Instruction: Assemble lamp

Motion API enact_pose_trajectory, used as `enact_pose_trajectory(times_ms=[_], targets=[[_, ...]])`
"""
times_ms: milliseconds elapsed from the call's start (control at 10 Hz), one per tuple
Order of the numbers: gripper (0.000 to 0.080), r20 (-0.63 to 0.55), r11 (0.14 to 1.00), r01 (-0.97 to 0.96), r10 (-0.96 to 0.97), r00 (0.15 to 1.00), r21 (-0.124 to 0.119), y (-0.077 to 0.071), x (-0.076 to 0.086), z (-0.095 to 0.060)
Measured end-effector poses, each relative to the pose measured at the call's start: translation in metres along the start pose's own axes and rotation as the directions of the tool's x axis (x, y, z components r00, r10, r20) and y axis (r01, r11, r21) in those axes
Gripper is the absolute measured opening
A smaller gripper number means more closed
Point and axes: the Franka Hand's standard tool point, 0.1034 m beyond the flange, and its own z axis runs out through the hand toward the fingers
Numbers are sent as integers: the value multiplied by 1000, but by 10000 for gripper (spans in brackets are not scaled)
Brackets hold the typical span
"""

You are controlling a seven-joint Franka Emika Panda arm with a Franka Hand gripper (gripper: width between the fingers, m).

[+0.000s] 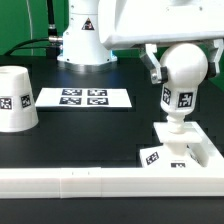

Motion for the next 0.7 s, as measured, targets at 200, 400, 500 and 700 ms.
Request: enact_pose_trajectory(times_ms=[200,400,500,700], targets=[[577,2,1000,-1,1,1000,1,0,0,3],[577,6,1000,-1,1,1000,2,0,-2,6],[577,10,1000,-1,1,1000,3,-1,-4,8],[577,9,1000,-1,1,1000,1,-1,-10,12]])
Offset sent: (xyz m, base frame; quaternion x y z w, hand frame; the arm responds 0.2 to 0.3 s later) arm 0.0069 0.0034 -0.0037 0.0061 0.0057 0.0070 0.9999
